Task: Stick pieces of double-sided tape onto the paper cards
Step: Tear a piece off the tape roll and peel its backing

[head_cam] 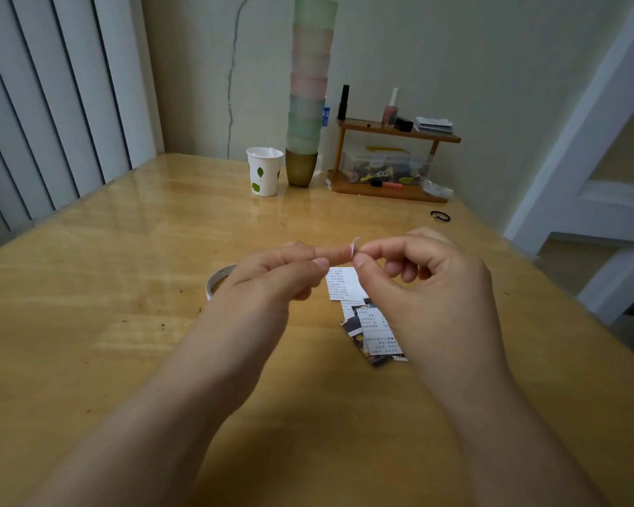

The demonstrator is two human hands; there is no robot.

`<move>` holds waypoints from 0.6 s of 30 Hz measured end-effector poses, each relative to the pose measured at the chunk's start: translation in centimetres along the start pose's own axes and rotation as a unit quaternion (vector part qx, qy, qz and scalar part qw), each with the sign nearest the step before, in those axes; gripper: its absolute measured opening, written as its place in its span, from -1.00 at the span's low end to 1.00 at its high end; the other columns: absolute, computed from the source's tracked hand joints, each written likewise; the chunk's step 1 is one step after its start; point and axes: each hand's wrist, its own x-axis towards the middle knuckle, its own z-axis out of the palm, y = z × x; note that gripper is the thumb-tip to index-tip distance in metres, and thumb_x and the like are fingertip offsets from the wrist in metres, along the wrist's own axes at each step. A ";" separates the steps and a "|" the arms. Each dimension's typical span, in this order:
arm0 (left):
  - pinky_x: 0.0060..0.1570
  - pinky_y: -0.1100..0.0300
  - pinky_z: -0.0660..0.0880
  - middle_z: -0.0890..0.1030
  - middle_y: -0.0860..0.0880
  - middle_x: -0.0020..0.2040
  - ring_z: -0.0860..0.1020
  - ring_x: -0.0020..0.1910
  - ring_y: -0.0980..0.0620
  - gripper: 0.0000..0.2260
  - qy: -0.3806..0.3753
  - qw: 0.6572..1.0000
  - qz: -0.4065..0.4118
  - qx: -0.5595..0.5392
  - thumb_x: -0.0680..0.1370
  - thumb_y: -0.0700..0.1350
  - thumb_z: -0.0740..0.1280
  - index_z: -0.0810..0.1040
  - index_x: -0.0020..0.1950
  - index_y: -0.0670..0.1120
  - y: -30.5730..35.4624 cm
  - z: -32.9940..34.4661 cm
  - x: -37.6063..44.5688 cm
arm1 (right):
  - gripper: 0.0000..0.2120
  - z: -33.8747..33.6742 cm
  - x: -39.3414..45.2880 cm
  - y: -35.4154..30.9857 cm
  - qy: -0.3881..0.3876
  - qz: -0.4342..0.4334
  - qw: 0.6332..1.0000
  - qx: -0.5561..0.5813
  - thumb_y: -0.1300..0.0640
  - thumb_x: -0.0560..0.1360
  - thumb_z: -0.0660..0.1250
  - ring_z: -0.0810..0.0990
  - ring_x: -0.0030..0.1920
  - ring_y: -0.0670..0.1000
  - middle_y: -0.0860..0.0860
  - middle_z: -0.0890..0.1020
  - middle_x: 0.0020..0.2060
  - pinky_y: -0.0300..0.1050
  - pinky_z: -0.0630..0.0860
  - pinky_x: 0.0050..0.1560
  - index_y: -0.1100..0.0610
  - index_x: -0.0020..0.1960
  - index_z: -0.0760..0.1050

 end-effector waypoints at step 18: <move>-0.30 0.51 0.27 0.40 0.20 -0.33 0.42 -0.31 0.28 -0.78 -0.001 0.990 0.026 0.141 0.58 -0.15 0.23 0.63 0.06 0.09 0.0 0.3 -0.4 | -0.94 0.7 -0.3 0.6 0.030 -0.064 0.994 -0.084 0.12 0.32 0.41 0.43 -0.28 -0.24 -0.23 0.45 -0.39 -0.50 0.32 -0.27 -0.02 -0.26 0.64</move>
